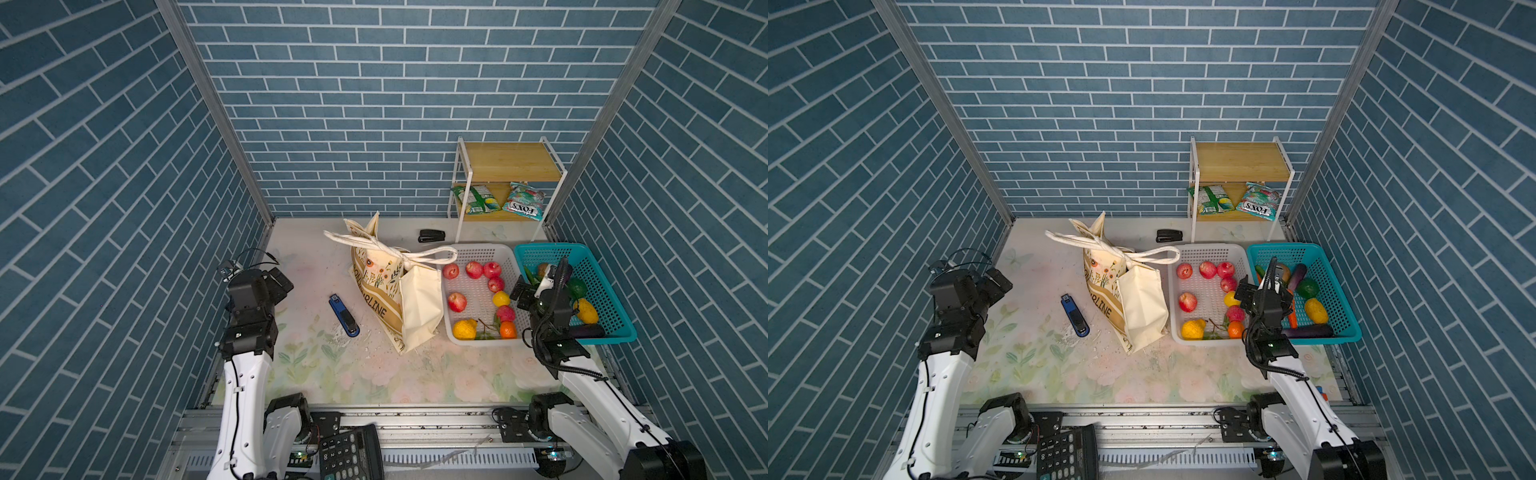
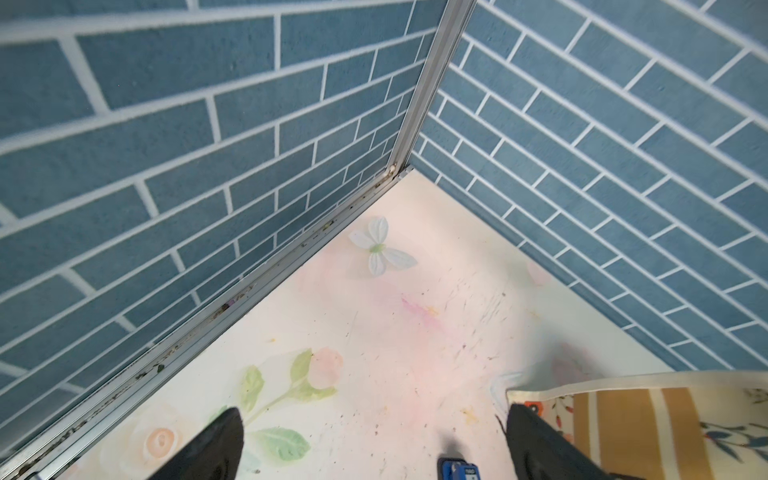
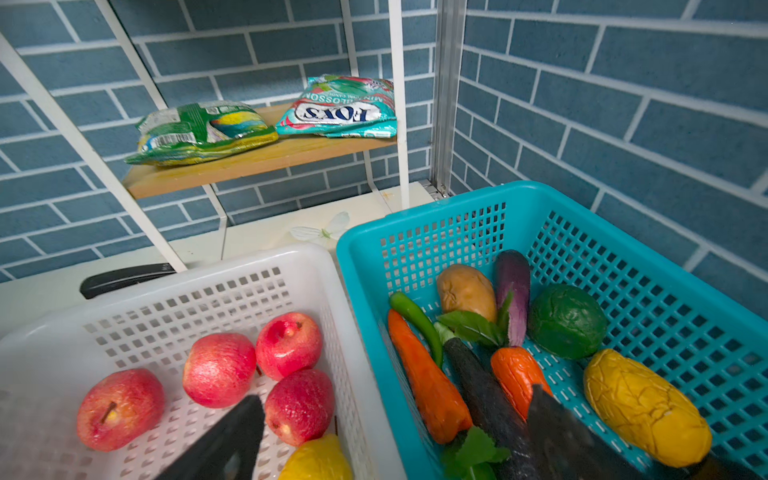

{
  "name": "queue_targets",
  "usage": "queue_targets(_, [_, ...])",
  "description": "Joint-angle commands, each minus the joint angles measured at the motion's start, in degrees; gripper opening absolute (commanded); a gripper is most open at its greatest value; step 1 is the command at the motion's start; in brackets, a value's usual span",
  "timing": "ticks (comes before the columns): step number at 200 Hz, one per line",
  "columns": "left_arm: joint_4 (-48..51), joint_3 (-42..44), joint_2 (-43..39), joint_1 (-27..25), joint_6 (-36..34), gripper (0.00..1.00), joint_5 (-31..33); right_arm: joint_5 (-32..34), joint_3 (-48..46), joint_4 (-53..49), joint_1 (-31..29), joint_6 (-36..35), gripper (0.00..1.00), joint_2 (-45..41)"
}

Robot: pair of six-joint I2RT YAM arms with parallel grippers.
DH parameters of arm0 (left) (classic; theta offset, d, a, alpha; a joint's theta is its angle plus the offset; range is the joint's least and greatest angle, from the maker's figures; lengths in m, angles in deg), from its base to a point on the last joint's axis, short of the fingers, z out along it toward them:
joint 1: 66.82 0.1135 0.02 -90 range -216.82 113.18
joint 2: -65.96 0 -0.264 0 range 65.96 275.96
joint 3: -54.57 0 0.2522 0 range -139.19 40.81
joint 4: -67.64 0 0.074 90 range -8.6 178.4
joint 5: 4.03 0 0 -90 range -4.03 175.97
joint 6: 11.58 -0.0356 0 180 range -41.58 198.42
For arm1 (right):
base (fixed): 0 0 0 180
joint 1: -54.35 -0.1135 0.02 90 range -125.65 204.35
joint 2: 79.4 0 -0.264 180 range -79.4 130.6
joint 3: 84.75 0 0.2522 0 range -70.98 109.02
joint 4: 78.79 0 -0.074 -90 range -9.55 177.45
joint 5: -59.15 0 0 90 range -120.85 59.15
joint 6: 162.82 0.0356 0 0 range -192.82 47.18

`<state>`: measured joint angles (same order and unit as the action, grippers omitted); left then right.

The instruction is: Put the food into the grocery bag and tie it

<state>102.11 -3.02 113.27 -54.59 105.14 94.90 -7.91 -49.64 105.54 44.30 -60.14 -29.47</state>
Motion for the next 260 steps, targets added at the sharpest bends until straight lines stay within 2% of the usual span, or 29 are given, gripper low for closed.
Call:
queue_targets(1, [-6.1,3.1,0.9,0.0,-4.0,1.0,1.3,-1.3,-1.6,5.1,1.7,-4.1,0.98,1.7])
queue_targets(63, [-16.7,13.9,1.7,0.0,-10.0,1.0,2.0,-6.3,-6.1,14.5,7.2,-6.3,0.98,9.5])
queue_targets(103, [-27.4,19.0,4.6,0.0,-11.3,1.0,0.0,-9.3,-7.1,30.4,9.9,-6.2,0.98,22.1])
queue_targets(127, [-34.0,21.2,8.2,-0.1,-12.7,1.0,-1.8,-13.4,-4.2,32.7,11.1,-8.0,0.98,28.5])
queue_targets(153, [-42.5,22.6,14.1,-0.2,-14.6,1.0,-2.8,-14.8,-5.7,46.1,13.2,-6.3,0.99,39.0])
queue_targets(165, [-47.1,22.5,17.7,-0.5,-14.8,1.0,-3.7,-15.7,-3.2,37.9,13.5,-6.1,0.99,37.0])
queue_targets(174, [-49.6,21.7,20.9,-1.9,-15.2,1.0,-3.5,-18.3,-3.0,40.6,13.5,-7.1,0.98,38.8])
queue_targets(183, [-52.1,20.8,24.4,-3.9,-16.0,1.0,-2.1,-18.6,-2.0,36.4,13.6,-7.2,0.98,37.6])
queue_targets(203, [-56.4,18.8,32.4,-9.1,-21.0,1.0,2.1,-19.5,-1.2,35.7,13.9,-6.9,0.99,38.0])
queue_targets(217, [-57.0,16.6,36.0,-10.9,-23.7,1.0,2.6,-20.6,-0.4,34.0,14.0,-7.4,0.98,38.1])
queue_targets(241, [-56.6,14.8,38.6,-16.3,-30.2,1.0,3.1,-21.2,0.1,33.7,14.0,-7.5,0.98,38.5])
queue_targets(260, [-61.0,17.2,38.4,-15.8,-30.1,1.0,1.4,-21.0,0.2,33.3,14.0,-7.6,0.98,38.4])
